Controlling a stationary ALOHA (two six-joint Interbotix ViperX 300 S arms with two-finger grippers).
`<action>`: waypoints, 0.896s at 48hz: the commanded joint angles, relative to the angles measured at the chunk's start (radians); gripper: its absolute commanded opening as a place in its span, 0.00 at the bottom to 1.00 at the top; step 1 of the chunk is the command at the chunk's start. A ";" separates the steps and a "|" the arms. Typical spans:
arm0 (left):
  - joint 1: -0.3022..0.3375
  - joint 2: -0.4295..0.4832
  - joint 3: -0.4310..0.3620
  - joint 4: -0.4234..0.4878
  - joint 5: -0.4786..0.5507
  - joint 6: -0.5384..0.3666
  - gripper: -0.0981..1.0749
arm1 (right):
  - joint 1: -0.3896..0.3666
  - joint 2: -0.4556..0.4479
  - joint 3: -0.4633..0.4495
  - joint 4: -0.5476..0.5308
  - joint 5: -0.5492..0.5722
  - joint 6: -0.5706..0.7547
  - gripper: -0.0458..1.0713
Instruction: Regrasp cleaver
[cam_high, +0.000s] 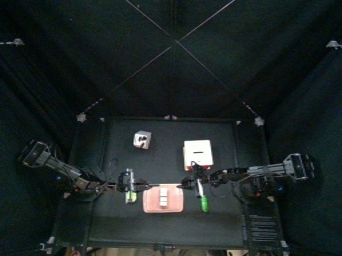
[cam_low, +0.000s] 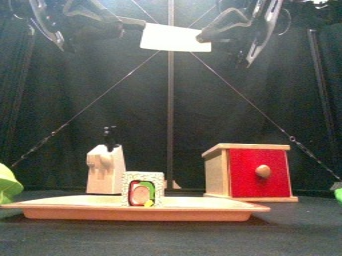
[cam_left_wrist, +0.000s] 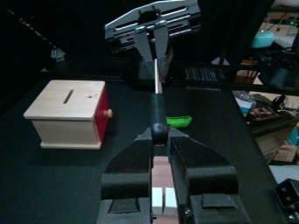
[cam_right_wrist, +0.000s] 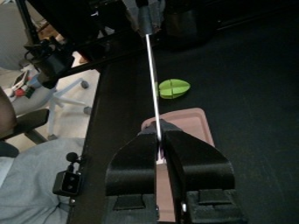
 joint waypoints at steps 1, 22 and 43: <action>0.009 0.000 -0.011 0.002 0.003 0.003 0.44 | 0.003 -0.012 -0.008 0.003 -0.026 -0.002 0.21; 0.052 -0.034 -0.060 -0.210 -0.137 0.012 0.50 | 0.014 -0.137 0.089 0.035 -0.057 -0.002 0.21; 0.109 -0.120 -0.075 -0.341 -0.296 0.014 0.90 | 0.017 -0.201 0.156 0.044 -0.074 -0.002 0.21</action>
